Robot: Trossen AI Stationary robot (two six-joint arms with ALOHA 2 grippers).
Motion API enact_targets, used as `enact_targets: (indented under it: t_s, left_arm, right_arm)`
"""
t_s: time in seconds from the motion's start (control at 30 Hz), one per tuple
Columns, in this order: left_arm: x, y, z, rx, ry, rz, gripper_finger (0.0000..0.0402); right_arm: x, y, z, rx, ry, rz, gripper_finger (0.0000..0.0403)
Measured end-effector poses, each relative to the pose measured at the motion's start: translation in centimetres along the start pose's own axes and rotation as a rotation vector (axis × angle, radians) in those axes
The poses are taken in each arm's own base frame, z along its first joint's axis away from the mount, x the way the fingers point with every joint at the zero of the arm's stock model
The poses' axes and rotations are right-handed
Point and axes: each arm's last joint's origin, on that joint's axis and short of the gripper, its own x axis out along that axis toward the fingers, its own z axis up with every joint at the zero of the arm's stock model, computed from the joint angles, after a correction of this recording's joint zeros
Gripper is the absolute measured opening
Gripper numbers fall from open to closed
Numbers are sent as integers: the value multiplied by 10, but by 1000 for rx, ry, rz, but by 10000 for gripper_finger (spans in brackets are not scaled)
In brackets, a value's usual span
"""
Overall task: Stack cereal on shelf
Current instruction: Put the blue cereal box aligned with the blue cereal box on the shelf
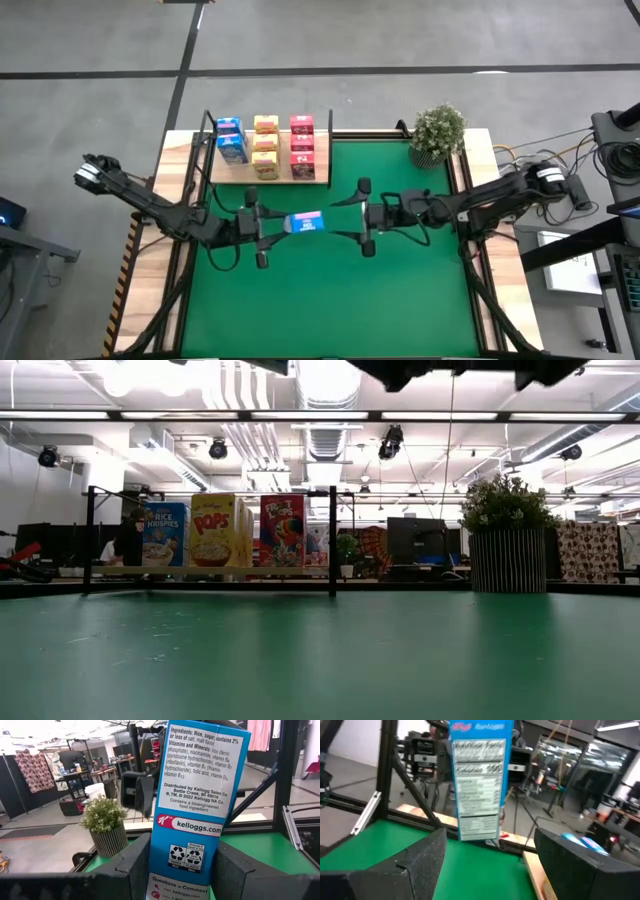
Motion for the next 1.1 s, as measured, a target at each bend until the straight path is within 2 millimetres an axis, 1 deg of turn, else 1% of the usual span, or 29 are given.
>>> enact_targets:
  t_s: [0.17,0.27,0.47,0.67,0.8,1.1]
  left_arm:
    - [1,-1,-1,-3,-3,1,151]
    - [2,-1,-1,-3,-2,0,151]
    - [2,-1,-1,-5,-9,2,151]
    - [6,-3,-1,-1,-29,12,151]
    - [8,-4,-1,16,-39,13,151]
    - [8,-4,-1,11,-45,16,151]
  right_arm:
    - [16,2,-16,-9,-57,1,292]
    - [24,-1,-22,12,-93,43,291]
    - [38,-7,-29,51,-103,80,291]
    - [53,-7,-26,45,-132,125,283]
    - [59,-7,-27,26,-123,127,271]
    - [59,-7,-29,14,-109,130,224]
